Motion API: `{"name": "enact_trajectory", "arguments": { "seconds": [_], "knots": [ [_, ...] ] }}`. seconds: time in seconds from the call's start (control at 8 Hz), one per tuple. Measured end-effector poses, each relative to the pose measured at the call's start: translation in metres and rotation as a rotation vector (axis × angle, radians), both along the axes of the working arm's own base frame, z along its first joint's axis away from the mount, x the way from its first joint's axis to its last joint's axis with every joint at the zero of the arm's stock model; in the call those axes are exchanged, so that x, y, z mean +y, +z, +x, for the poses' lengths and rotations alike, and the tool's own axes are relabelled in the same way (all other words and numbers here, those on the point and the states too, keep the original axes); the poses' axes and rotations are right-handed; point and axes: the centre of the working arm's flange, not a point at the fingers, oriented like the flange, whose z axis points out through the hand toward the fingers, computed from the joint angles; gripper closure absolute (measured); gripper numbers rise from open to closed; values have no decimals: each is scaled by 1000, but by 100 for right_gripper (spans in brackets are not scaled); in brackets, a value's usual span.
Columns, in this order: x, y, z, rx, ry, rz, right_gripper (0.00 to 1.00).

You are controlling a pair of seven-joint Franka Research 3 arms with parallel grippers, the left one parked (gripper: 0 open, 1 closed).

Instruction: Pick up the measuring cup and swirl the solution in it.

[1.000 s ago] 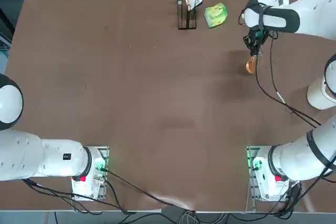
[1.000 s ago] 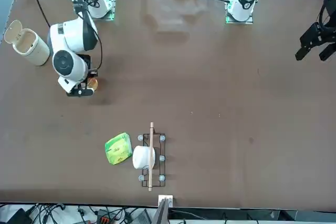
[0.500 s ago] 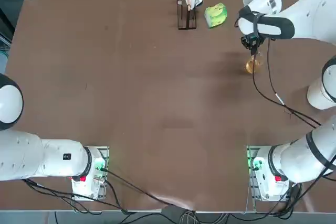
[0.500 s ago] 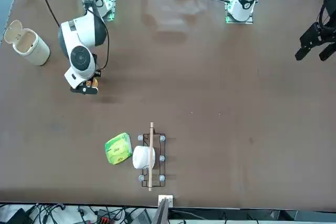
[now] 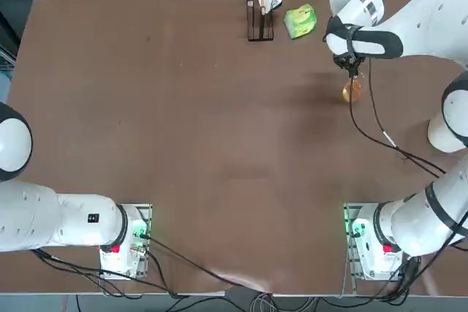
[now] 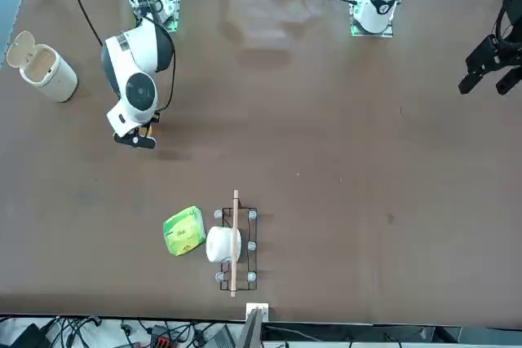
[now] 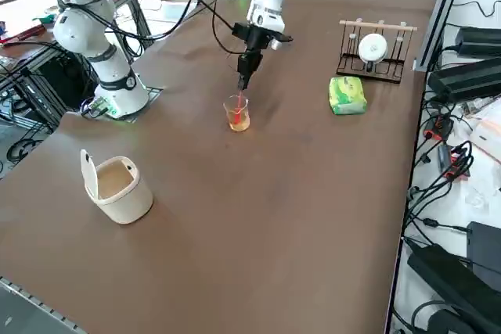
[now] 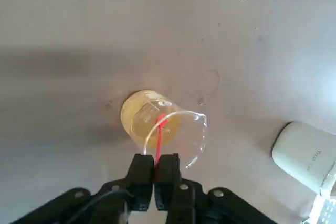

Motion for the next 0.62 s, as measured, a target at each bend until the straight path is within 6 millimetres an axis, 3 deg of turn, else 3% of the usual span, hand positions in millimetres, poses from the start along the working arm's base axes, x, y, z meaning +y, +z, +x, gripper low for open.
{"name": "enact_trajectory", "arguments": {
  "seconds": [0.12, 0.5, 0.62],
  "knots": [
    [0, -3, 2, 2, -1, -4, 86],
    [0, -5, 11, -6, 13, -22, 36],
    [1, -2, 14, -11, 12, -23, 15]
  ]
}}
